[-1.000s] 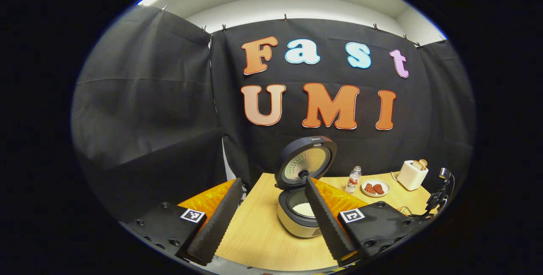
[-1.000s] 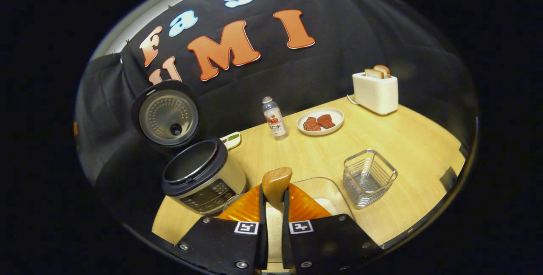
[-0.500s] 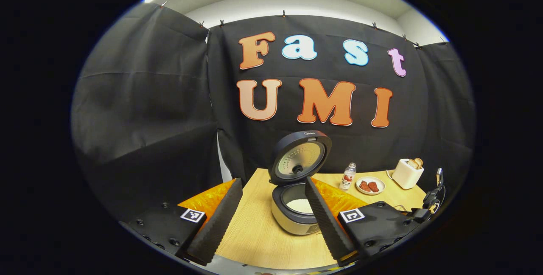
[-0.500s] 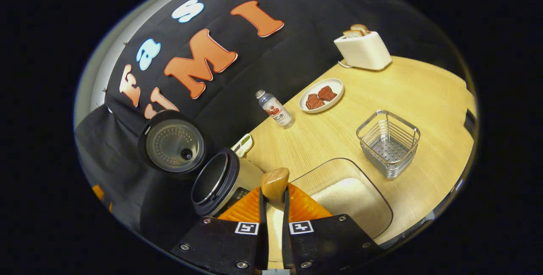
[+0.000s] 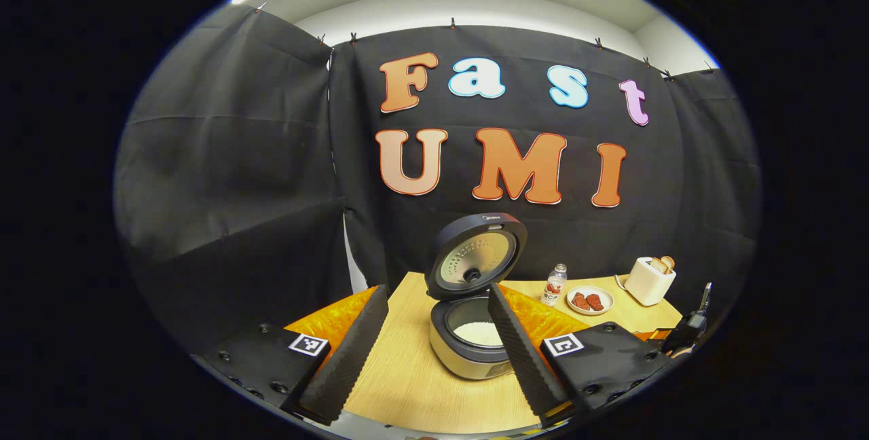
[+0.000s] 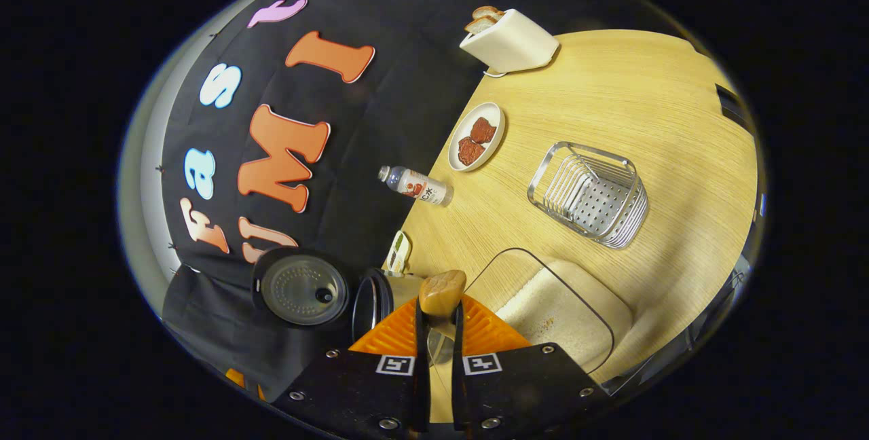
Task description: Close the left gripper, press the button to open the rice cooker; take a wooden spoon from the chopstick holder with the right hand, scoop a spoonful of rice and pour it into the rice cooker, then put the wooden spoon back into the chopstick holder.
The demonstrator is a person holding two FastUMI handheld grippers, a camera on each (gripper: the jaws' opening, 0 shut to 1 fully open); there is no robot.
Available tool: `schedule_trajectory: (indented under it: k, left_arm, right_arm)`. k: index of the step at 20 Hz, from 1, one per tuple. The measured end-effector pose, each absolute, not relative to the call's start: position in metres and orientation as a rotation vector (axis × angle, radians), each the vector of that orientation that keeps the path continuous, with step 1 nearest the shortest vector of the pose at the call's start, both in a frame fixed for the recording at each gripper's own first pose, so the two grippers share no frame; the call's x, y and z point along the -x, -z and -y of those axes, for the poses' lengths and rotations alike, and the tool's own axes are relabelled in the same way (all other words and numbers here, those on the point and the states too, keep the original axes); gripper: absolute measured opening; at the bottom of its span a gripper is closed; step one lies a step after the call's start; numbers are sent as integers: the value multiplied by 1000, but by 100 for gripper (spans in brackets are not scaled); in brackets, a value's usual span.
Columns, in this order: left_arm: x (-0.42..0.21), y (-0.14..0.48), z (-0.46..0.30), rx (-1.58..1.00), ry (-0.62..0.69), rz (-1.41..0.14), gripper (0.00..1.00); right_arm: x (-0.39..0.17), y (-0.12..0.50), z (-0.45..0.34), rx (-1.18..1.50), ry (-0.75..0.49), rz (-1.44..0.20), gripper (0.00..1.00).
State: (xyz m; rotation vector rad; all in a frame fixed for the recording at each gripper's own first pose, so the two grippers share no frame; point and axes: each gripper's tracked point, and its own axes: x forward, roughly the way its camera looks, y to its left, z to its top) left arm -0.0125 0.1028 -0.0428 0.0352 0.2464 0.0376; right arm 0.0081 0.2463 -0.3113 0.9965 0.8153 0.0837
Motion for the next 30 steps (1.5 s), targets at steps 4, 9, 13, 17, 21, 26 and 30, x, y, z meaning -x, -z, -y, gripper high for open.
schedule_trajectory:
  k: [4, 9, 13, 17, 21, 26, 30]
  left_arm:
    - [9, 39, -106, -17, -38, -231, 99]
    - [6, 33, -109, -33, -44, -213, 99]
    - [6, 31, -108, -27, -35, -207, 99]
    - [8, 28, -110, -33, -35, -198, 99]
    - [11, 27, -113, -31, -40, -195, 99]
    - [12, 27, -107, -24, -18, -192, 99]
    - [15, 22, -102, -23, -3, -175, 99]
  right_arm:
    - [-10, 290, -232, -1026, -83, -789, 12]
    - [-7, 271, -228, -1107, -66, -800, 12]
    - [-8, 257, -231, -1169, -74, -806, 12]
    - [-13, 240, -235, -1196, -80, -797, 12]
    - [-24, 219, -249, -1224, -116, -787, 12]
    - [-42, 197, -275, -1239, -153, -784, 12]
    - [-58, 183, -299, -1235, -180, -788, 11]
